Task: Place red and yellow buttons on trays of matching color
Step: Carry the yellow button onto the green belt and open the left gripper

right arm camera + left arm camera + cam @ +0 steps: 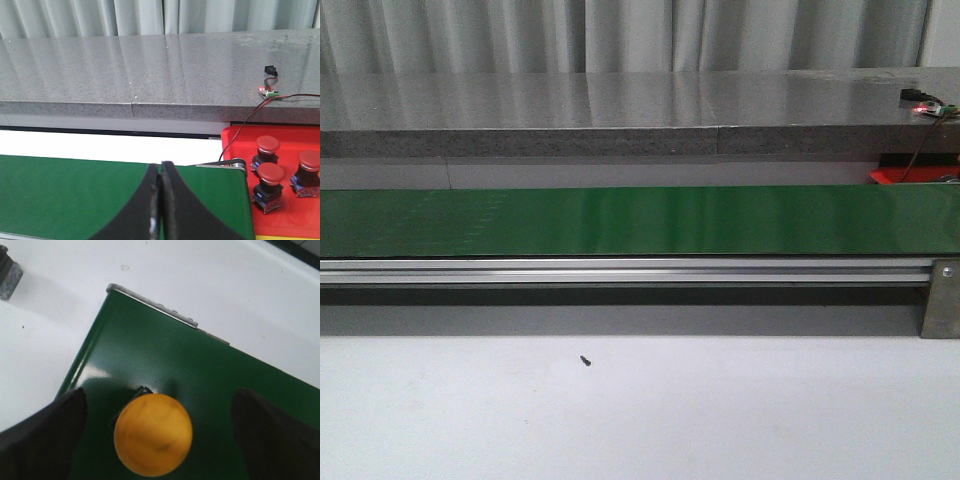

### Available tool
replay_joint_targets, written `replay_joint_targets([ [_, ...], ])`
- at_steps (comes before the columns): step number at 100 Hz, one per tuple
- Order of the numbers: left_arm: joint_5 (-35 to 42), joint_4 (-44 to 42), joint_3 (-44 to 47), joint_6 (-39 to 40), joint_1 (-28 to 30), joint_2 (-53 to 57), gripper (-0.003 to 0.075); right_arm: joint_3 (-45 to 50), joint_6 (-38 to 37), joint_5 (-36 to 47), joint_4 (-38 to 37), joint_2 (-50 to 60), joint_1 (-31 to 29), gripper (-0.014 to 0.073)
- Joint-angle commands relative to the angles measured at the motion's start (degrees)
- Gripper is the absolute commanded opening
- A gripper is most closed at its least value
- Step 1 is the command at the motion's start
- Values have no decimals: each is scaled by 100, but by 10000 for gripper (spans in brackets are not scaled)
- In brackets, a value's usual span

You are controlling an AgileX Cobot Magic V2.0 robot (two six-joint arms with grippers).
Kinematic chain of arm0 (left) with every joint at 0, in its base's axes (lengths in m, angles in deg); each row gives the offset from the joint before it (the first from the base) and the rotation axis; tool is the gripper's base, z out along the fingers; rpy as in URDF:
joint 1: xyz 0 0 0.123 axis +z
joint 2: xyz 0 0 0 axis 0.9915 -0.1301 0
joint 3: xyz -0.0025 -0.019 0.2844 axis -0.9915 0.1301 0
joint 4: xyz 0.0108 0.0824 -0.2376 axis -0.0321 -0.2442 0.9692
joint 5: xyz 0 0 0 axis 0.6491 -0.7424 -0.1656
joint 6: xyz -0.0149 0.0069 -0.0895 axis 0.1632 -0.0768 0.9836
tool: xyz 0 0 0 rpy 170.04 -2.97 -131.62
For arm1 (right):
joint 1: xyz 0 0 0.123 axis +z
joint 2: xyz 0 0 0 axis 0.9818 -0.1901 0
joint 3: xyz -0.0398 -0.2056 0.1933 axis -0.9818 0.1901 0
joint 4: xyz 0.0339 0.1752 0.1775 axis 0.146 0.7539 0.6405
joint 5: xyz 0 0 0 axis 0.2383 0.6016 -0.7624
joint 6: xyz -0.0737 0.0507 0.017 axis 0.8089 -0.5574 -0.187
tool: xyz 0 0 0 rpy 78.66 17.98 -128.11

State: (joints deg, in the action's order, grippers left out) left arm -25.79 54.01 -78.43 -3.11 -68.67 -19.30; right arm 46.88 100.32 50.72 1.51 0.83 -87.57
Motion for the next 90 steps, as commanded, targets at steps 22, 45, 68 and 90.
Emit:
replay_joint_targets([
  [22,383,19,-166,-10,137,1023,565,-144,34,4,122,5,16,-57],
  [45,520,-16,-166,-10,612,1374,565,-144,34,4,122,5,16,-57],
  [68,567,-62,-166,-10,1079,1361,565,-144,34,4,122,5,16,-57],
  [90,654,-85,-166,-10,1383,1262,565,-144,34,4,122,5,16,-57],
])
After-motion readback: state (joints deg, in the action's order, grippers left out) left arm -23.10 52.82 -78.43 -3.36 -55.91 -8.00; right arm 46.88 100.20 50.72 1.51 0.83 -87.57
